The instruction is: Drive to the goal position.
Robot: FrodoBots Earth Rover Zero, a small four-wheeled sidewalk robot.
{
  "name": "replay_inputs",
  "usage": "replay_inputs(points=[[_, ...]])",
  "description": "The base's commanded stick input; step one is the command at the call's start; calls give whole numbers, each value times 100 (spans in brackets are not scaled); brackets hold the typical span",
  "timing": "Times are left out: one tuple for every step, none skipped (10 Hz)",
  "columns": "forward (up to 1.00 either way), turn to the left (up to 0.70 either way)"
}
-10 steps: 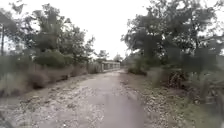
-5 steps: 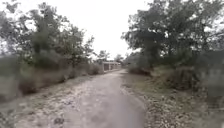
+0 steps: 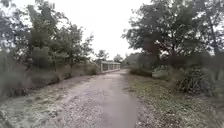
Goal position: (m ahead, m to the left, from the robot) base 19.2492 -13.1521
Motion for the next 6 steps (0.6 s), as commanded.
replay_inputs(points=[[70, 0], [70, 0], [70, 0], [70, 0], [70, 0], [70, 0]])
